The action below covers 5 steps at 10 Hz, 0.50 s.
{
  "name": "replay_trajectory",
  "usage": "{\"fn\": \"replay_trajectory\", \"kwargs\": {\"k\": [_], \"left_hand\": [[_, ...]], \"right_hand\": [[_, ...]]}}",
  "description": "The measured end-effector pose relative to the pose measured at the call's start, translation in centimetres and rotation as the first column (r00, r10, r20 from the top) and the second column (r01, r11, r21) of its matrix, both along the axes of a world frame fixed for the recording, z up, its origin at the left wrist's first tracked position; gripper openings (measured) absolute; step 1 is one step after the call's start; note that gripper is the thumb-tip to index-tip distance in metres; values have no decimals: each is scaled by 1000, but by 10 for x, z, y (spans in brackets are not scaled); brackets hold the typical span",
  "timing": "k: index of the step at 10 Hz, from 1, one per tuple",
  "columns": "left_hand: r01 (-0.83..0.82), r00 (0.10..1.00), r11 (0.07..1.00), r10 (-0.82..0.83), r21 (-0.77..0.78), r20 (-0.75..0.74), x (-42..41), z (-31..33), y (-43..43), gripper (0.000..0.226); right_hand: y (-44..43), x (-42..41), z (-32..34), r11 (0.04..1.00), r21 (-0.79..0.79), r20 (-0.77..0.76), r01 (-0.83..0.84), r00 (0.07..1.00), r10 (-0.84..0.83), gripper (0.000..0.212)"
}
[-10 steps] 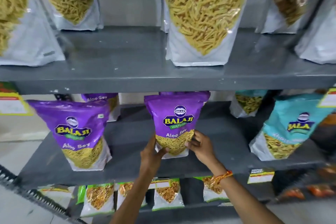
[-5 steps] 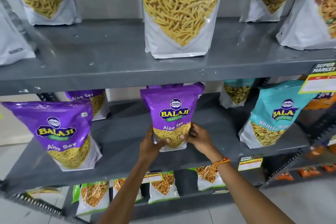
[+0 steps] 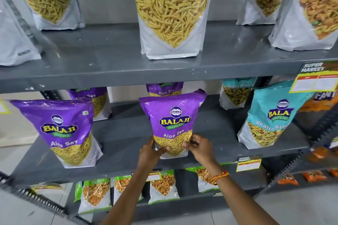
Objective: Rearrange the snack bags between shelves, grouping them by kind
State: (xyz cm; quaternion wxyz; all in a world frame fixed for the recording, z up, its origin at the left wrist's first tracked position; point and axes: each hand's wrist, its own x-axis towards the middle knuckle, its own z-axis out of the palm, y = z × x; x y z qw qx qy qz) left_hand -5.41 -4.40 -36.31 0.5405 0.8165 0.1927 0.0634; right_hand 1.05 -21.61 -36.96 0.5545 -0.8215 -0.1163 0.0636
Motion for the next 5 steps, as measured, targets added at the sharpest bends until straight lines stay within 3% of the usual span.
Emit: {"fn": "replay_trajectory", "kwargs": {"k": [4, 5], "left_hand": [[6, 1000, 999, -6, -39, -2, -2, 4, -7, 55], [21, 999, 999, -22, -36, -34, -4, 9, -6, 66]], "right_hand": [[1, -3, -1, 1000, -21, 31, 10, 999, -9, 27], [-1, -3, -1, 1000, -23, -8, 0, 1000, 0, 32]]}}
